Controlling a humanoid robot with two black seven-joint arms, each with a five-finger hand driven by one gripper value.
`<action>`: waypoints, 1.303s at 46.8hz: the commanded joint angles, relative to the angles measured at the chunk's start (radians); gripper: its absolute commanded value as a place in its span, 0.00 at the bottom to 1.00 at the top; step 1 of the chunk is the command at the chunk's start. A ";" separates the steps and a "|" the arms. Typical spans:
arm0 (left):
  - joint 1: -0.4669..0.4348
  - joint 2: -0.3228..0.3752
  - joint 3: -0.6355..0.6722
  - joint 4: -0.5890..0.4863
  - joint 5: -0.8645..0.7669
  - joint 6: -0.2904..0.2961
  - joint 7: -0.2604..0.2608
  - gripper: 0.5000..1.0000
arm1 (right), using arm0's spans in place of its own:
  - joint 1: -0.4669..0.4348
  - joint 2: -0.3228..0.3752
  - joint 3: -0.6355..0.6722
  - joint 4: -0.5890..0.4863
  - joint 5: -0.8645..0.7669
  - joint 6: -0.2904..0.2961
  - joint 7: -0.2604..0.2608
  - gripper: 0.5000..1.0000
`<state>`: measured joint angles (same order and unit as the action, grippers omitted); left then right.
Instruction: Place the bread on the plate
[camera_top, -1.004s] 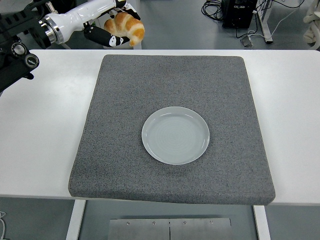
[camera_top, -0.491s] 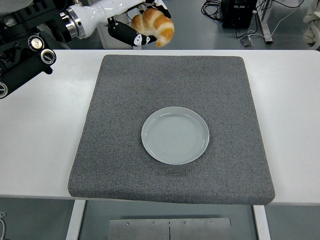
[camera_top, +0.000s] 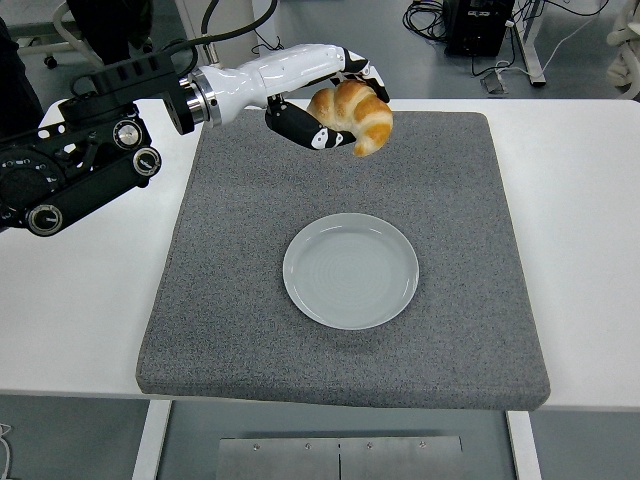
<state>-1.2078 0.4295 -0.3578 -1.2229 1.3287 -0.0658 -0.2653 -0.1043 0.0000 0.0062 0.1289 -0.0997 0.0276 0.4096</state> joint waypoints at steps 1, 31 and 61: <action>0.016 -0.002 -0.001 -0.018 0.018 0.000 0.000 0.17 | 0.000 0.000 0.000 0.000 0.000 0.000 0.000 1.00; 0.109 -0.008 0.046 -0.055 0.089 0.014 -0.008 0.21 | 0.000 0.000 0.000 0.000 0.000 0.000 0.000 1.00; 0.160 -0.034 0.126 -0.055 0.104 0.096 -0.009 0.26 | 0.000 0.000 0.000 0.000 0.000 0.000 0.000 1.00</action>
<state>-1.0546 0.3985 -0.2331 -1.2778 1.4328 0.0206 -0.2746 -0.1043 0.0000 0.0062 0.1289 -0.0997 0.0276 0.4096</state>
